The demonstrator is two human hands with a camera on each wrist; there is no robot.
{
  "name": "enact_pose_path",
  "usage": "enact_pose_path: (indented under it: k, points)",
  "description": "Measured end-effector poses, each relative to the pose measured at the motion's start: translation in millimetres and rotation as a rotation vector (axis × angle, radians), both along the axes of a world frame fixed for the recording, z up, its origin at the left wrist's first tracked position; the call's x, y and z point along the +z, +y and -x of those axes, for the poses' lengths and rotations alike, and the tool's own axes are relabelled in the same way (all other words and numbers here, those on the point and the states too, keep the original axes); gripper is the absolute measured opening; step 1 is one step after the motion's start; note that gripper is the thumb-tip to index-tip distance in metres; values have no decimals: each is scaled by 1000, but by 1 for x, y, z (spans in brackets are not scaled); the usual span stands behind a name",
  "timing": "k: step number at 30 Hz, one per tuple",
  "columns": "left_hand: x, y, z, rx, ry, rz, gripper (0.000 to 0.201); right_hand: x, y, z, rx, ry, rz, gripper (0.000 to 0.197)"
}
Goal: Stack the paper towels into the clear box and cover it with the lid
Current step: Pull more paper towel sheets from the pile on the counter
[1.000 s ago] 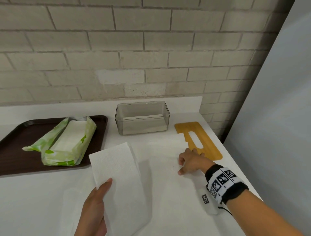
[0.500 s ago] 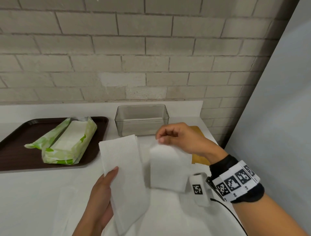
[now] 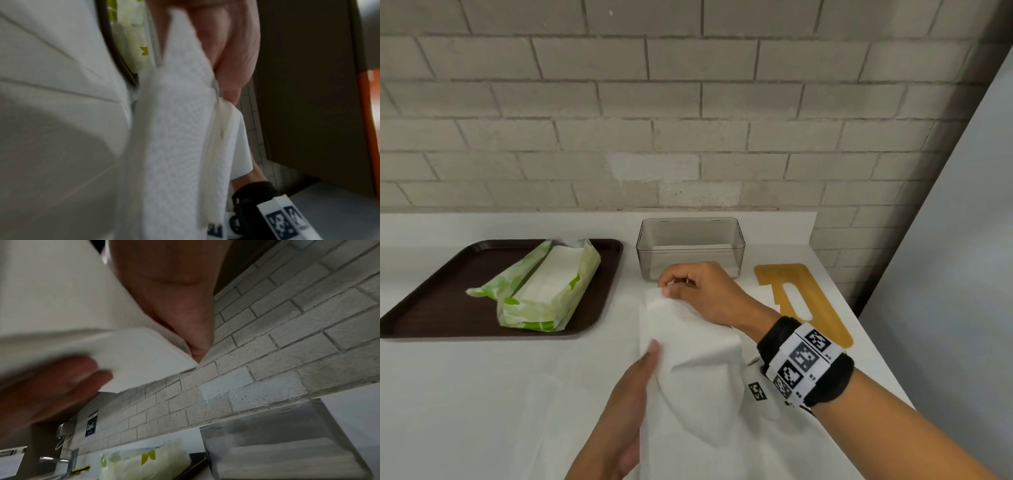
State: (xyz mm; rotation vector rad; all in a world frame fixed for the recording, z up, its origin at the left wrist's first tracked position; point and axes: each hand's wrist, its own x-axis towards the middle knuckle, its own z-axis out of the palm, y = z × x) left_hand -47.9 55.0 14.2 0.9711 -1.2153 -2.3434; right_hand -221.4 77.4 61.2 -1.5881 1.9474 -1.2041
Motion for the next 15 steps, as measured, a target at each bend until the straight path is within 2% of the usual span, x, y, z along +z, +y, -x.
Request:
enact_pose_path:
  k: [4, 7, 10, 12, 13, 15]
  points:
    - [0, -7, -14, 67, 6, 105, 36, 1, 10, 16, 0, -33, 18, 17]
    - [2, -24, -34, 211, 80, 125, 31, -9, 26, 43, -197, -49, -34, 11]
    - [2, -40, -50, 263, 144, 113, 31, -34, 42, 67, -321, -37, -305, 20]
    - [2, -44, -55, 273, 145, 105, 31, -50, 49, 73, -371, -29, -540, 7]
    - [2, -43, -55, 273, 139, 104, 31, -57, 53, 73, -368, 12, -654, 11]
    - [3, -40, -54, 259, 124, 105, 33, -74, 58, 72, -334, 92, -836, 41]
